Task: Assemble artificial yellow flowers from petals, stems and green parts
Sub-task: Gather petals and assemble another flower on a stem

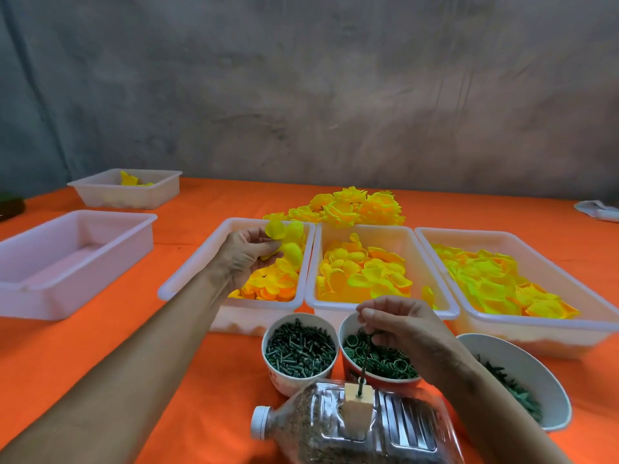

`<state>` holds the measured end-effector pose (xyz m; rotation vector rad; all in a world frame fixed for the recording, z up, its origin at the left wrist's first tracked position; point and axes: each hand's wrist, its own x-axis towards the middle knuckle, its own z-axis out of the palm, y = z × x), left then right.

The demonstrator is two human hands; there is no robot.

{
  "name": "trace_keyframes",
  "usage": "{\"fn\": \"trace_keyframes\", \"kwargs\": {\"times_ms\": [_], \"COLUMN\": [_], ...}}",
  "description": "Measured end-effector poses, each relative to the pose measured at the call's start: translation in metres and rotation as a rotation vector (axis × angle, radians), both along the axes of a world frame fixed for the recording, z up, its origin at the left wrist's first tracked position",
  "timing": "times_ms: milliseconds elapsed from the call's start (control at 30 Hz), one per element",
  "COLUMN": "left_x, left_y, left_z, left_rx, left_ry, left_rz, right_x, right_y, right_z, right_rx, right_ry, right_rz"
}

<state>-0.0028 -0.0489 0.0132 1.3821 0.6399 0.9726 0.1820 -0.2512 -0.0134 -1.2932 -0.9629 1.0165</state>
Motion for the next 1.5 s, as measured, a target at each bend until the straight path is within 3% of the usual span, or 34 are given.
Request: {"fn": "trace_keyframes", "kwargs": {"times_ms": [267,400,600,1500], "left_x": [0.018,0.029,0.03,0.0], "left_y": [-0.06,-0.092,-0.119,-0.178], "left_z": [0.034,0.037,0.047,0.076], "left_rx": [0.019,0.043,0.053,-0.09], "left_ry": [-0.032,0.013,0.049,0.109], "left_rz": [-0.188,-0.242,-0.274,-0.218], "right_x": [-0.012,-0.019,-0.02,-0.033], "right_y": [0.009,0.006,-0.007,-0.055], "right_z": [0.04,0.055,0.065,0.099], "right_rx": [0.114,0.169,0.229,0.032], "right_ry": [-0.055,0.005,0.174,0.089], "right_rz": [-0.073,0.02,-0.026,0.156]}}
